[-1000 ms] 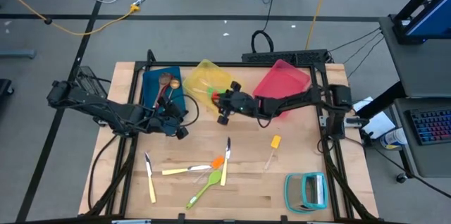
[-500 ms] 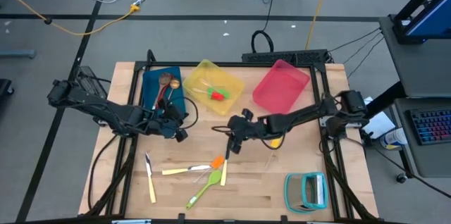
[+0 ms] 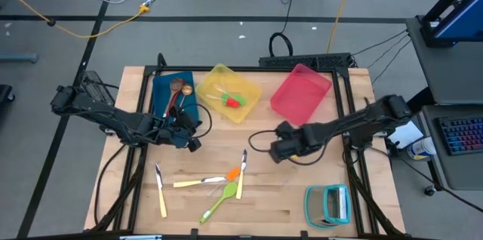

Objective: Pick & Place Kitchen Items
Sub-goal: Put the yellow spatula into the yellow bin

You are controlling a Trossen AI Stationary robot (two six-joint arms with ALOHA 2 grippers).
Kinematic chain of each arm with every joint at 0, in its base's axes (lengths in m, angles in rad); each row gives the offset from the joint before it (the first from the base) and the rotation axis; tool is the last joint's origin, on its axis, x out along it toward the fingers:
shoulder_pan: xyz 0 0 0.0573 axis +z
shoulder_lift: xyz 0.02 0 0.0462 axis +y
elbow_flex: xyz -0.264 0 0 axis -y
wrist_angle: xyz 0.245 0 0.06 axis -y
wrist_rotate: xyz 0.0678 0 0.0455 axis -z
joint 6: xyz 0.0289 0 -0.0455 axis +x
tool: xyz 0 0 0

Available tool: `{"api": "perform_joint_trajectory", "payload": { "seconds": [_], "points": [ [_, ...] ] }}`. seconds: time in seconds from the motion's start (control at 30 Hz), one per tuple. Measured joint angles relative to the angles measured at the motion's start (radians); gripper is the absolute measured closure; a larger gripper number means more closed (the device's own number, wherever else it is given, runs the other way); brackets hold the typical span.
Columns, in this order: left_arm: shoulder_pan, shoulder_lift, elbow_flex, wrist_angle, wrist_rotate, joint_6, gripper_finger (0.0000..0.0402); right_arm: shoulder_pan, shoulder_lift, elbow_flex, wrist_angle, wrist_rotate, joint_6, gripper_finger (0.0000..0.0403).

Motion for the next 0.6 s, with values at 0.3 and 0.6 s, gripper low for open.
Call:
{"api": "perform_joint_trajectory", "payload": {
  "seconds": [0.3,0.6],
  "points": [
    [0.0,0.0,0.0,0.0,-0.002,0.011,0.0385,0.079,-0.01,-0.036,-0.052,-0.053,0.298,0.0235],
    [0.001,0.0,0.0,0.0,-0.011,0.123,0.0385,0.114,-0.01,-0.182,-0.022,-0.105,0.677,0.0235]
  ]
}}
